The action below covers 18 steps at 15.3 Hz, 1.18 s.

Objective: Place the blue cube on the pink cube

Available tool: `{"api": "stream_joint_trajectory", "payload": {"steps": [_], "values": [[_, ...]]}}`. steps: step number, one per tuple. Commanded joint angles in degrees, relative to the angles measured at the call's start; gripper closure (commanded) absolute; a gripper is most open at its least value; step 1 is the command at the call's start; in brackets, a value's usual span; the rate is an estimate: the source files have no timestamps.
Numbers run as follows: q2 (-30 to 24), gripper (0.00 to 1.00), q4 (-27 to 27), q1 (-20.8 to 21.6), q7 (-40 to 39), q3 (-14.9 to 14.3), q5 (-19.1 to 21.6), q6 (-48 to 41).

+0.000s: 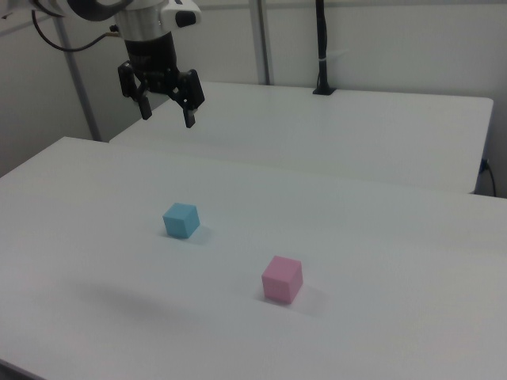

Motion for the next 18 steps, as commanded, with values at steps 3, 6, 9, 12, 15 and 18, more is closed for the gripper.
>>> {"api": "stream_joint_trajectory", "payload": {"steps": [3, 6, 9, 12, 15, 18], "values": [[-0.67, 0.00, -0.81, 0.44, -1.32, -0.23, -1.49, -1.32], [-0.41, 0.00, -0.90, 0.53, -1.24, -0.23, -2.10, -1.59], [-0.06, 0.00, -0.90, 0.62, -1.32, -0.14, -2.63, -1.68], [0.12, 0.00, -0.90, 0.62, -1.32, 0.04, -2.63, -1.51], [0.03, 0.00, -1.07, 0.53, -1.67, 0.04, -2.28, -1.24], [-0.14, 0.00, -3.17, 0.62, -1.68, 0.12, -1.84, 1.47]]}}
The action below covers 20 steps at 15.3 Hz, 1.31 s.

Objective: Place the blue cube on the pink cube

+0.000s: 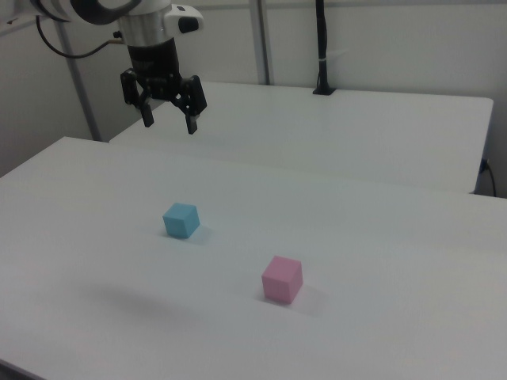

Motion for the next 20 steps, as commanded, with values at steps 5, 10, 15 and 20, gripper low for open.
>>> {"api": "stream_joint_trajectory", "payload": {"steps": [5, 10, 15, 20], "values": [[0.01, 0.00, -6.79, 0.75, -0.32, 0.27, 2.90, 8.63], [1.76, 0.00, -9.96, 1.10, 3.61, 3.34, 3.25, 16.80], [6.32, 0.00, -9.62, 1.72, 6.71, 6.59, 1.24, 19.09], [10.46, 0.00, -9.61, 4.35, 9.24, 6.95, -0.18, 21.98]]}}
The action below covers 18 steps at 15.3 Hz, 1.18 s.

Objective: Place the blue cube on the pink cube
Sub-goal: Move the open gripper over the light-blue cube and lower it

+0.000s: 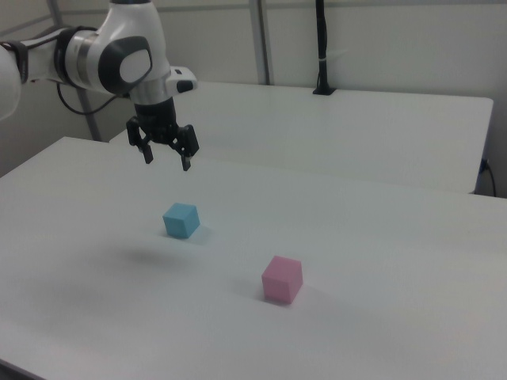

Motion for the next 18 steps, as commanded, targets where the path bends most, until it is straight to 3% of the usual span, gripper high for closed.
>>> {"api": "stream_joint_trajectory", "payload": {"steps": [1, 4, 18], "values": [[2.83, 0.00, -0.55, 2.70, 6.15, -0.16, -2.03, 5.07], [5.90, 0.00, -0.55, 3.14, 8.90, 1.07, -5.72, 7.36], [13.91, 0.00, -0.55, 5.43, 12.59, 1.78, -10.73, 11.93]]}}
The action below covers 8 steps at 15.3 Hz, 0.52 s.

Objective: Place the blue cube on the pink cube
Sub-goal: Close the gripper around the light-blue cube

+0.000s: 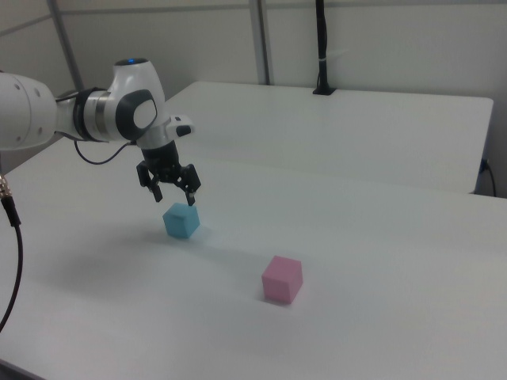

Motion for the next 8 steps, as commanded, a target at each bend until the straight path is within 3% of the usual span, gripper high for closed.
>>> {"api": "stream_joint_trajectory", "payload": {"steps": [1, 8], "values": [[1.28, 0.00, -0.57, 1.01, 2.70, 0.35, -2.37, 2.18], [3.47, 0.00, -0.48, 0.75, 2.88, 0.52, -4.05, 2.36]]}}
